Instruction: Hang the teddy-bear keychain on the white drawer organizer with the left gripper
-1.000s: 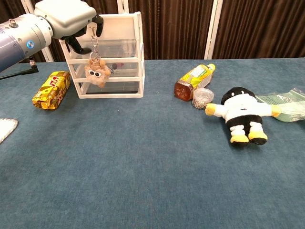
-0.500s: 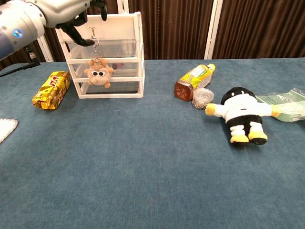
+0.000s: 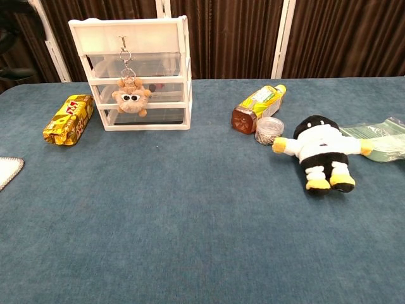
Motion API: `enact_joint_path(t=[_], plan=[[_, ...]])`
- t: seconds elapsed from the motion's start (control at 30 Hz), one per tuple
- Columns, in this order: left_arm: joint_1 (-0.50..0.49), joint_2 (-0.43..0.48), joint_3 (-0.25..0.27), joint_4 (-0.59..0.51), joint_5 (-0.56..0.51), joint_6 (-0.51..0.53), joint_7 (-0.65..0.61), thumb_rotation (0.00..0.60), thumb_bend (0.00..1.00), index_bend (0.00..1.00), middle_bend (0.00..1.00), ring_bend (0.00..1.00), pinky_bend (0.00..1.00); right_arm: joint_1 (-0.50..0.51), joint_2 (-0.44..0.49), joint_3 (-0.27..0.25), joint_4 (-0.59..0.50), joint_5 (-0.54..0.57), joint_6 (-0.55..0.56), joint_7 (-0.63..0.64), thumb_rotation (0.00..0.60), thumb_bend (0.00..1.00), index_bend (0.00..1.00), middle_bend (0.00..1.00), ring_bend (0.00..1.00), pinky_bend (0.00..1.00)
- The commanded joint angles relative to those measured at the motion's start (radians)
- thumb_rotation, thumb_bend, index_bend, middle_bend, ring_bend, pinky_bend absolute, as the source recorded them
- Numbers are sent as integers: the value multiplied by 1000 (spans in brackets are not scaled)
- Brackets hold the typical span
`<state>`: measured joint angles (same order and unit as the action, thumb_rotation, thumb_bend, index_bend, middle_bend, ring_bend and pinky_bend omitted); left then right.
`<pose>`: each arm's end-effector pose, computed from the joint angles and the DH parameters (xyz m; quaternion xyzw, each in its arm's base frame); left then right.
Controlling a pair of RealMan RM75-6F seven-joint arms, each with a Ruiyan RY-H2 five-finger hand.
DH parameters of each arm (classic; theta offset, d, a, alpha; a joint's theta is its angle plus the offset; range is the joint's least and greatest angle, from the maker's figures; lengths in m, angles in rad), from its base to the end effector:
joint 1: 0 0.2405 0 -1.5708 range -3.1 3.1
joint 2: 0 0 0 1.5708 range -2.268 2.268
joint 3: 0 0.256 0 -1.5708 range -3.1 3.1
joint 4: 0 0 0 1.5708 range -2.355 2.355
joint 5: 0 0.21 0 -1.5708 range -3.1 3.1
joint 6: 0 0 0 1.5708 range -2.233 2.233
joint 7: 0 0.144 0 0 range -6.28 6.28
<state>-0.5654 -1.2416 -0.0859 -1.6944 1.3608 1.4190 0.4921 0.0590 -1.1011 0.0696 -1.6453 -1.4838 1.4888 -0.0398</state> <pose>-0.1805 0.3025 0.1145 -0.6909 -0.1898 -0.4089 0.5651 -0.3105 -0.1767 0.1658 0.5849 -0.3849 0.3798 0.6046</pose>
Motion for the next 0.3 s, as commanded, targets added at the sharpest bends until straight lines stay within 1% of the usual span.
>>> enact_joint_path(t=[0.03,0.07,0.1,0.13,0.2,0.23,0.3], plan=[[86,34,60,-19,44,78,-55,600,236,262,330,338,377,1,1,-2,0,1,-4,-7,600,45,22,0,0,0],[103,38,73,-18,50,88,-65,600,236,244,264,272,325,2,2,-2,1,1,-6,-9,600,44,22,0,0,0],[128,44,95,-14,61,100,-78,600,235,209,158,159,224,3,3,-4,1,3,-11,-14,600,44,21,0,0,0],[134,46,101,-13,66,103,-82,600,234,181,92,90,150,3,4,-5,1,4,-13,-15,600,44,20,0,0,0],[172,58,134,-7,75,114,-95,600,228,116,13,10,42,5,9,-8,-1,8,-25,-25,600,44,14,0,0,0],[182,63,142,-9,77,115,-103,600,213,73,0,0,10,6,10,-9,-3,9,-28,-29,600,44,8,0,0,0],[206,76,156,-22,66,113,-118,600,181,19,0,0,0,7,13,-11,-8,11,-32,-39,600,44,1,0,0,0]])
